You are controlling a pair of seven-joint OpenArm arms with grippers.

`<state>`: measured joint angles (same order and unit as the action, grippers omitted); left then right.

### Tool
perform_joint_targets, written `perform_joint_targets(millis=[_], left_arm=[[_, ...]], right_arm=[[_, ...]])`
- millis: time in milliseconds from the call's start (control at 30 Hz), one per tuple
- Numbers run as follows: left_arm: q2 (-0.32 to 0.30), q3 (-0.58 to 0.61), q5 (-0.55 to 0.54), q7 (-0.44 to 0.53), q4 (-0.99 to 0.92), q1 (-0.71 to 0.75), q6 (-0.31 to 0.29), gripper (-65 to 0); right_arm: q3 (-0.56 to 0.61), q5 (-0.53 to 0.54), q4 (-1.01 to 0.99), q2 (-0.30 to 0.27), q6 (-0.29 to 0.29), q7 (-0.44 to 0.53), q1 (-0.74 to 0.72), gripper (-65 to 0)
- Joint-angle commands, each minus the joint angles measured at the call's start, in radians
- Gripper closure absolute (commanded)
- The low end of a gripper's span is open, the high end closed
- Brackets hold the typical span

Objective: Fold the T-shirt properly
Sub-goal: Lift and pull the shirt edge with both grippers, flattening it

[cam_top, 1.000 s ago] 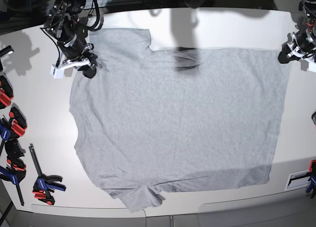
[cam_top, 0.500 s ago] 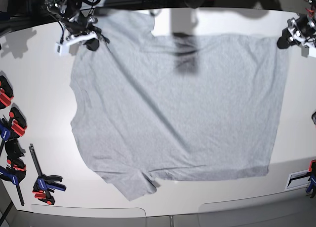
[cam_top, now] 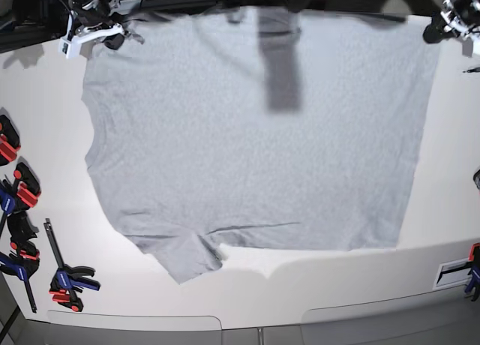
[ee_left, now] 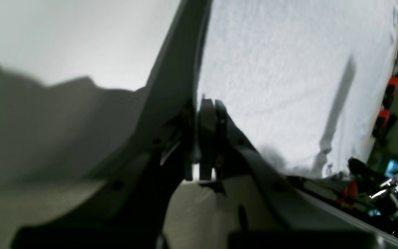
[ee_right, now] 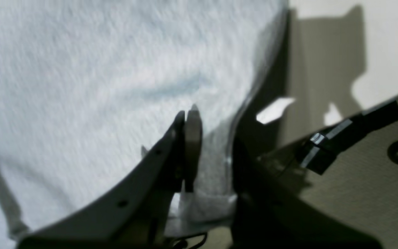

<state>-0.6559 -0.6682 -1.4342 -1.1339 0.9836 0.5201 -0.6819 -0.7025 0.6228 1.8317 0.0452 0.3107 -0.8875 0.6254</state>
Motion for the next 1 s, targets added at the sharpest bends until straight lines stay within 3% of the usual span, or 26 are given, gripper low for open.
perform_joint_targets(millis=[0, 233, 500, 600, 800, 967], left_arm=[[-0.028, -0.022, -0.047, -0.005, 0.006, 0.018, -0.011, 0.0], [-0.023, -0.032, -0.049, -0.071, 0.012, 0.076, -0.016, 0.0], [-0.023, -0.031, -0.049, -0.003, 0.172, 0.052, -0.016, 0.0], [-0.018, -0.031, -0.049, 0.037, 0.216, -0.019, -0.016, 0.0], [0.011, -0.030, 0.123, 0.106, 0.206, -0.155, -0.016, 0.0], [0.013, -0.023, 0.165, 0.179, 0.192, -0.172, -0.016, 0.0]], right_arm=[[-0.005, 0.019, 0.029, -0.006, 0.009, 0.007, 0.010, 0.0], [-0.005, 0.066, 0.139, -0.006, 0.033, -0.090, 0.010, 0.0], [0.024, 0.049, 0.227, -0.006, 0.033, -0.010, -0.051, 0.0], [0.108, -0.028, 0.201, -0.007, 0.033, 0.017, -0.117, 0.0], [0.291, -0.232, 0.051, -0.006, 0.003, 0.086, -0.264, 0.0], [0.338, -0.332, -0.100, -0.007, -0.041, 0.139, -0.367, 0.0]])
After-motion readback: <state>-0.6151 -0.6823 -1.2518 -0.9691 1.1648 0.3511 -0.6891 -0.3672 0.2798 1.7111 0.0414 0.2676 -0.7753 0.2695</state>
